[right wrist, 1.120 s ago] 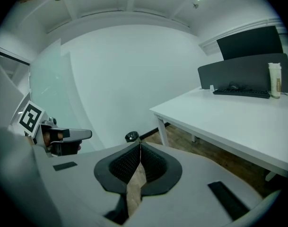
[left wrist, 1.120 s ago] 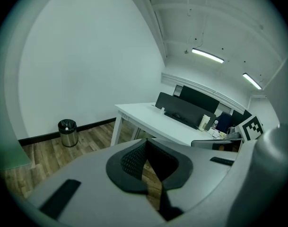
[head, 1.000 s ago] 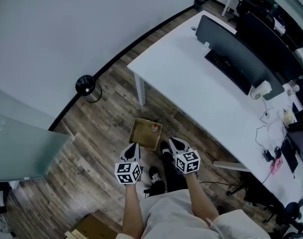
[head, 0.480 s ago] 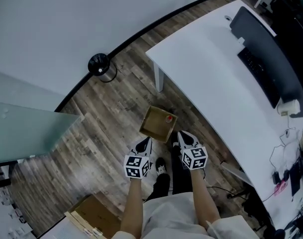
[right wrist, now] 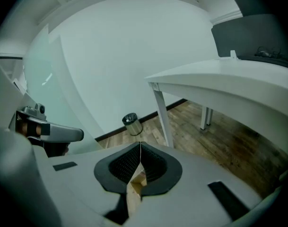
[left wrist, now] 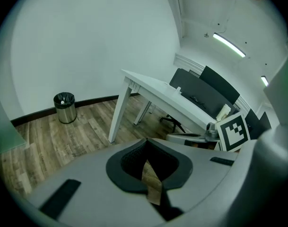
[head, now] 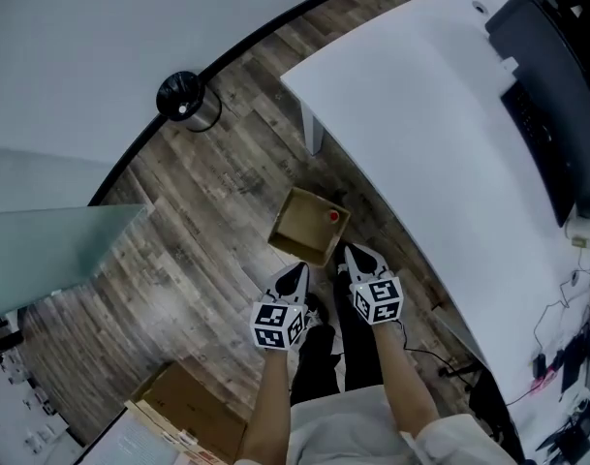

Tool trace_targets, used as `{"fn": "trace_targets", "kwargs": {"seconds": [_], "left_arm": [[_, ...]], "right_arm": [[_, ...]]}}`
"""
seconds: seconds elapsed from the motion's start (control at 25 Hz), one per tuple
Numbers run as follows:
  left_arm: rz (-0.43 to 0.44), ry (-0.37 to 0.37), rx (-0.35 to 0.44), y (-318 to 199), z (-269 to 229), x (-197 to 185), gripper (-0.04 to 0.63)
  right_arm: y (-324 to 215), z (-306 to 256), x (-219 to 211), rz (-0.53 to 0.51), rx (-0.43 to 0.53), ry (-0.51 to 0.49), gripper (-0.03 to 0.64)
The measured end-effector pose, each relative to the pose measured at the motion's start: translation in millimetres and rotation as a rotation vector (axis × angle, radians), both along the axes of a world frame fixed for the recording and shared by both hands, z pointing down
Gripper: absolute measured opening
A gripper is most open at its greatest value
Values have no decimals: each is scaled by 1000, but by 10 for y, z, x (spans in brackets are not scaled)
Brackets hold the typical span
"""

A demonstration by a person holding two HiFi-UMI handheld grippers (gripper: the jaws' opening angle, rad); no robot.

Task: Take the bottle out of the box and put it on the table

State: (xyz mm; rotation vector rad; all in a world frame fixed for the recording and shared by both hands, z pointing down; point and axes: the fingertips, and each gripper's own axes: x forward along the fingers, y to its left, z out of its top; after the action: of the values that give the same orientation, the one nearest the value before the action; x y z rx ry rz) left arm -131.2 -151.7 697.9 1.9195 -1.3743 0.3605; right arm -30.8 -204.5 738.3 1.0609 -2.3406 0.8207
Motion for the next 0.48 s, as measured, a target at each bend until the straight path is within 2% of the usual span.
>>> {"fn": "trace_targets", "kwargs": {"seconds": [0.2,0.48], "left_arm": [[-62,-7,-17,-82,425,-118,14],[-71,-13,-47,7,1107,-29,14]], "right_arm": [[-157,473,-49,-64,-7,41,40],[-184,1121,45,-129,-39,117,40]]}}
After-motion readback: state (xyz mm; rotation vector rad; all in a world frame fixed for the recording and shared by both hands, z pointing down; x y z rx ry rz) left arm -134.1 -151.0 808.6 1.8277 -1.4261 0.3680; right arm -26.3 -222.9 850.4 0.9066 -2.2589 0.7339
